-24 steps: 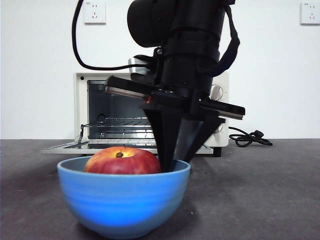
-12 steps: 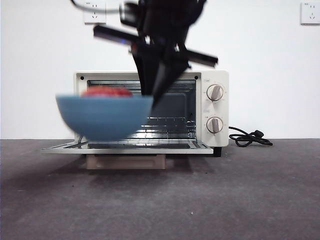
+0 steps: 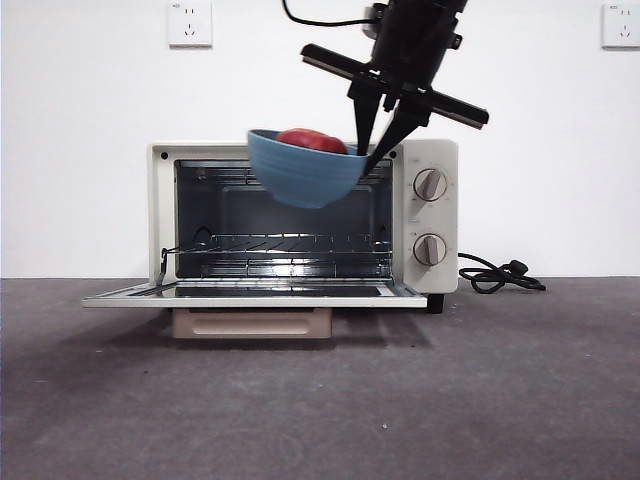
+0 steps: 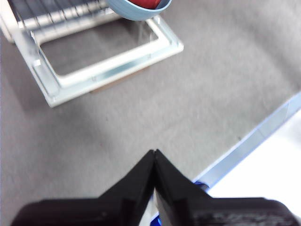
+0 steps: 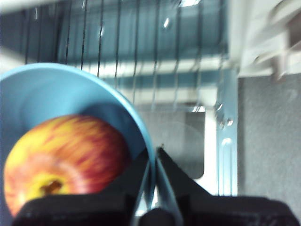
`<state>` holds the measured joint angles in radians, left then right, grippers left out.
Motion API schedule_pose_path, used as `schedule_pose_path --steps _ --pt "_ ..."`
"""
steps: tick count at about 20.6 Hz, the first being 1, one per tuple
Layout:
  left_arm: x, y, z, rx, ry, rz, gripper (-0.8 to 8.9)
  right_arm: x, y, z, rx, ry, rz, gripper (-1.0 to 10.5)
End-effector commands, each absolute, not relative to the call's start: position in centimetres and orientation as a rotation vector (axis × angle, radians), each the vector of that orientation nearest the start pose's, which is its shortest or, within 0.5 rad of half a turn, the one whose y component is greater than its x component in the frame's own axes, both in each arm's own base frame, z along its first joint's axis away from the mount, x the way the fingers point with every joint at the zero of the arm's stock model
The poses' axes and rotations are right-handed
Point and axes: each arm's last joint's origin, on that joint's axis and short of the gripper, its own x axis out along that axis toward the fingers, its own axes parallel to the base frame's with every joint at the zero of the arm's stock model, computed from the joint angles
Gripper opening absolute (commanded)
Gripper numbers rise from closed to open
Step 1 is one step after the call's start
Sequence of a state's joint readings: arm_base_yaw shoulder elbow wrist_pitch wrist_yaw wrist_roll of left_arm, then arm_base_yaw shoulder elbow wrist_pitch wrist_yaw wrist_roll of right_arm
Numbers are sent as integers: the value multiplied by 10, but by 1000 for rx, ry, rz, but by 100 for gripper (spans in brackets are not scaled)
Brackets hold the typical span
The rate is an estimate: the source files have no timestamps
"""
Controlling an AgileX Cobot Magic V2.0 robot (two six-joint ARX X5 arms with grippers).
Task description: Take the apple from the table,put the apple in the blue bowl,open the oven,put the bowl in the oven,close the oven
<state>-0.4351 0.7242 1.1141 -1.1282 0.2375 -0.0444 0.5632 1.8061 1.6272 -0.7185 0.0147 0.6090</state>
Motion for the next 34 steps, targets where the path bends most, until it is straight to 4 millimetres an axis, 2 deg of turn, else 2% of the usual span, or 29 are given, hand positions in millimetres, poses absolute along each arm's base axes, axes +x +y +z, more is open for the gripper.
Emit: schedule_pose_path --steps 1,3,6,11,15,22,34 --pt "85 -47 363 47 748 -632 -6 345 201 300 383 983 194 -12" --pt "85 -47 363 47 747 -633 -6 350 197 300 398 995 195 -12" --pt "86 -48 363 47 745 -633 -6 358 201 294 361 1047 181 -12" --pt "87 -48 363 46 743 -636 -6 390 221 286 328 1118 168 -12" --pt "87 -48 363 45 743 -636 -6 410 226 278 349 1146 110 -12" --pt "87 -48 363 46 744 -635 -6 413 225 271 322 1123 2 -12" --pt "87 -48 363 46 744 -635 -5 413 224 270 306 1112 -27 11"
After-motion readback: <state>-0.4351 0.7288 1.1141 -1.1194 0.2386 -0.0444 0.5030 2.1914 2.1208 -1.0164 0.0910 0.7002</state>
